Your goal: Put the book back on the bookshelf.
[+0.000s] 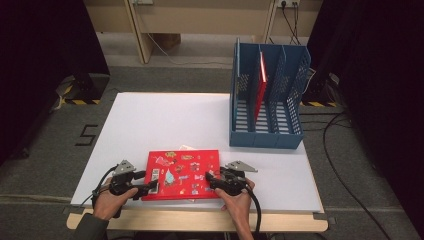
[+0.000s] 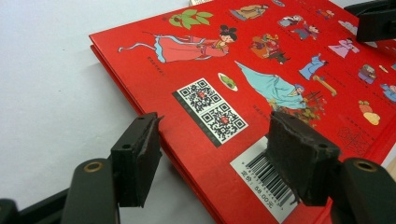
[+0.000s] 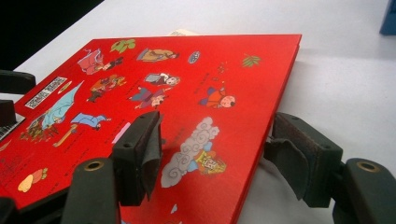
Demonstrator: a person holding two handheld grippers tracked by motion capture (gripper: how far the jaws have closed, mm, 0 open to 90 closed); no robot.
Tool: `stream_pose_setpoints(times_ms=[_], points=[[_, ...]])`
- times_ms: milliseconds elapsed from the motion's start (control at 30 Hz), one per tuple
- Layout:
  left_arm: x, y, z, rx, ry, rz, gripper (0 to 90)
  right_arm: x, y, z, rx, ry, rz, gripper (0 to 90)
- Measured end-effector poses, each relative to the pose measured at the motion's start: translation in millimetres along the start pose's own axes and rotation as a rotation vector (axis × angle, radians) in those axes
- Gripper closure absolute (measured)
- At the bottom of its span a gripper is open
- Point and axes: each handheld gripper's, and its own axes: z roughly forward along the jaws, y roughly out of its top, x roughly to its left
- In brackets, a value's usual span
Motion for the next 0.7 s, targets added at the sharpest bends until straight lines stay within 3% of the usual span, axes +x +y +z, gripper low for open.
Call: stream_pose_setpoints(times_ms=[367, 567, 633, 700], points=[[-2.4, 0.3, 0.8, -0.006, 0.017, 0.013, 34.4, 1.1, -0.1, 5.5, 0.011, 0.010, 0.047, 29.5], [-3.6, 1.1, 1.6, 0.003, 0.028, 0.001, 34.1, 0.6, 1.5, 4.9, 0.004, 0.002, 0.072, 34.0], [-4.8, 0.8, 3.1, -0.002, 0.030, -0.015, 32.5, -2.2, 2.0, 3.8, -0.014, 0.017, 0.102, 36.1], [-3.6, 0.6, 3.9, 0.002, 0.020, -0.040, 31.6, -1.9, 3.9, 2.5, -0.024, 0.022, 0.102, 36.3]])
